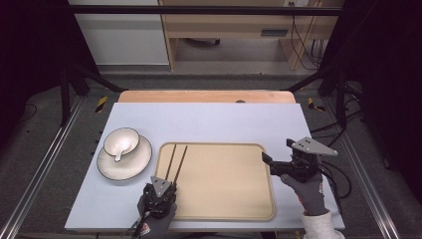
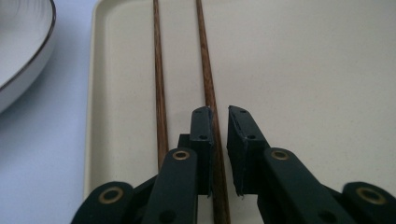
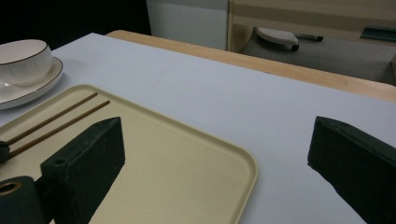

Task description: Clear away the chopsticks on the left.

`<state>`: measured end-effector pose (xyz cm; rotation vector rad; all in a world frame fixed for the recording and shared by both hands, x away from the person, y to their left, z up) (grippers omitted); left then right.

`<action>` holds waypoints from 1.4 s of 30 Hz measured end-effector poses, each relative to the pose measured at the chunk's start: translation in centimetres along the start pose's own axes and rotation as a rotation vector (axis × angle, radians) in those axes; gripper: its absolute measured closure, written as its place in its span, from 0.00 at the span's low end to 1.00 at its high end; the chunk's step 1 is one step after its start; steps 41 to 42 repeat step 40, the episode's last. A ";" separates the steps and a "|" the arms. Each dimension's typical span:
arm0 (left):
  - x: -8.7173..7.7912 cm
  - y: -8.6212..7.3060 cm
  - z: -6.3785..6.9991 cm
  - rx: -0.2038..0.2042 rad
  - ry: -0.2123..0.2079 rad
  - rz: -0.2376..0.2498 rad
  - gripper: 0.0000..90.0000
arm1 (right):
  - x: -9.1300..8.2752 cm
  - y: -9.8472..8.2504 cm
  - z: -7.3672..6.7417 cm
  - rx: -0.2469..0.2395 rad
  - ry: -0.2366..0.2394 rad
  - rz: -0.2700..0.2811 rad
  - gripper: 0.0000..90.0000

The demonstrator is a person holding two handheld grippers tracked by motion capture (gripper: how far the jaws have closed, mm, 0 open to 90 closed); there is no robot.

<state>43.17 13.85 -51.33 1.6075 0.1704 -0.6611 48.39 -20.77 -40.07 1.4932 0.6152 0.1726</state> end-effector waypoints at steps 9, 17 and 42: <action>-1.2 4.1 -0.6 0.034 -0.072 0.095 0.80 | -0.3 0.2 0.1 0.003 -0.001 0.008 0.05; -2.2 7.3 -1.8 0.084 -0.182 0.154 0.69 | -0.6 0.4 0.4 0.009 -0.004 0.019 0.05; -4.0 5.2 -9.6 0.090 -0.264 0.145 0.27 | -0.1 -0.5 1.0 0.005 -0.029 -0.016 0.05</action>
Point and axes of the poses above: each handheld gripper's, and its own axes: x roughly forward along the jaws, y roughly out of its top, z roughly to its right, the point moved 6 cm from there along x, roughly forward along the jaws, and after that the axes turned 7 degrees about z, right-handed, at the moved point
